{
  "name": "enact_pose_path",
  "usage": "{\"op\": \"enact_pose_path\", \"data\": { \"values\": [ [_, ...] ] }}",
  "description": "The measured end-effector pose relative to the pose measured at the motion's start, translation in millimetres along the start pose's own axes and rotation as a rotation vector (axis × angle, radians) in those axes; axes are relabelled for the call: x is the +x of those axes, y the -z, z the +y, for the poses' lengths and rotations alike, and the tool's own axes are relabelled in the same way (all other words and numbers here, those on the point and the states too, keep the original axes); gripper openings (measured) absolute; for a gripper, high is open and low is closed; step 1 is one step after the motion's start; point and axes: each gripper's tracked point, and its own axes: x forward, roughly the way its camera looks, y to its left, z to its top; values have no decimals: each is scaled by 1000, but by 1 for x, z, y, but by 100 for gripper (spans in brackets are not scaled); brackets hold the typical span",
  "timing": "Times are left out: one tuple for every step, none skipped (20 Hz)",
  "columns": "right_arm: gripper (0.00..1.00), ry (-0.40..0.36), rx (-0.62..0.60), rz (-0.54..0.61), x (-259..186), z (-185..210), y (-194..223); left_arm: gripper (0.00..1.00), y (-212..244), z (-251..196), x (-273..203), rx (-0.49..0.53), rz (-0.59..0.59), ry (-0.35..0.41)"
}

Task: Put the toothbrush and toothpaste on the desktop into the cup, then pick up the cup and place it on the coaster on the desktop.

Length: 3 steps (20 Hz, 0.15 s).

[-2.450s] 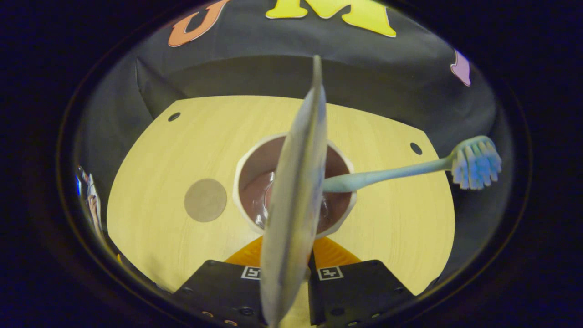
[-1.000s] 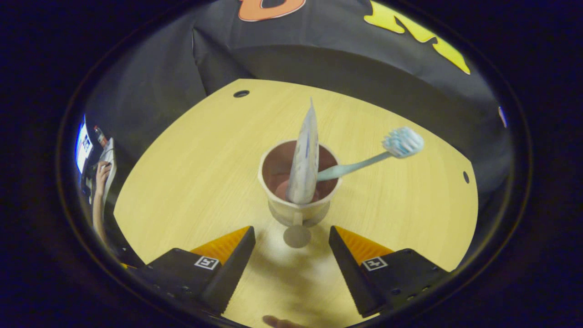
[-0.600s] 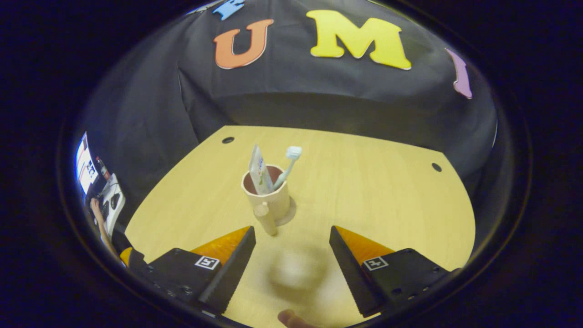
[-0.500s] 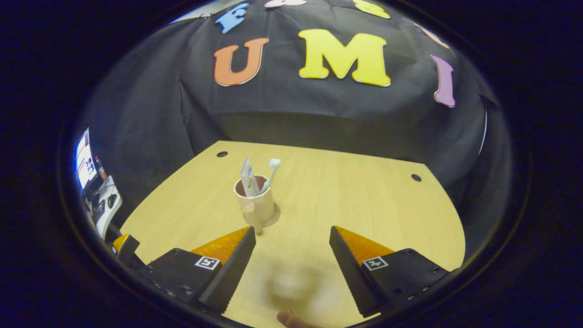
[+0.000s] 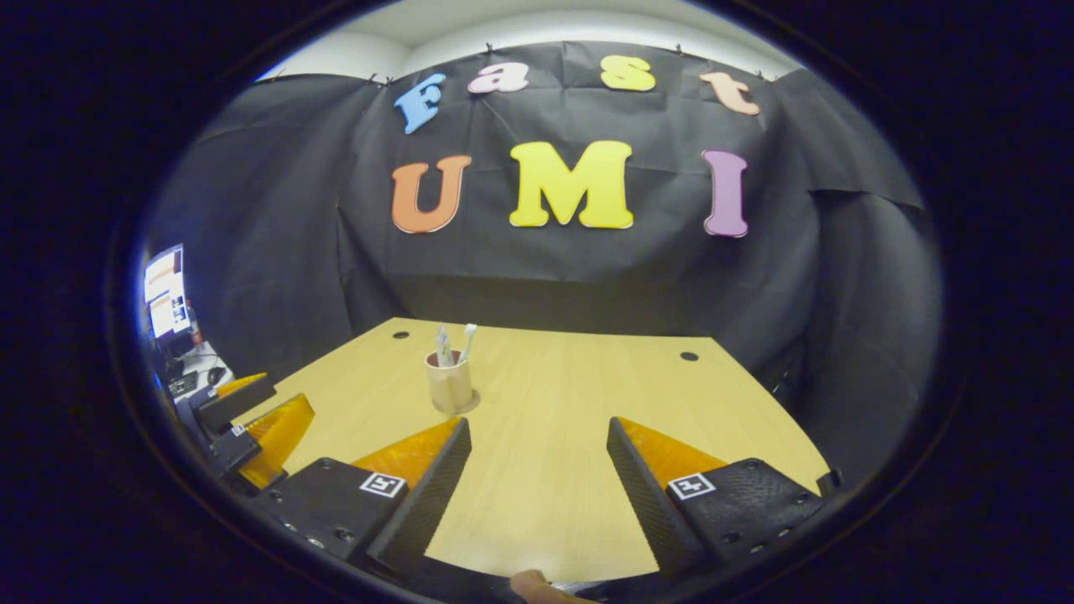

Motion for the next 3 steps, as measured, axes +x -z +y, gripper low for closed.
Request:
{"op": "enact_pose_path", "data": {
  "values": [
    [97,15,-6,-30,-11,-6,2,97,-4,-5,-4,8,-6,5],
    [96,25,-7,-55,-20,-9,6,97,-8,-10,-8,15,-12,14],
    [96,29,-5,-72,-28,-12,8,97,-11,-16,-13,20,-19,20]
  ]
}}
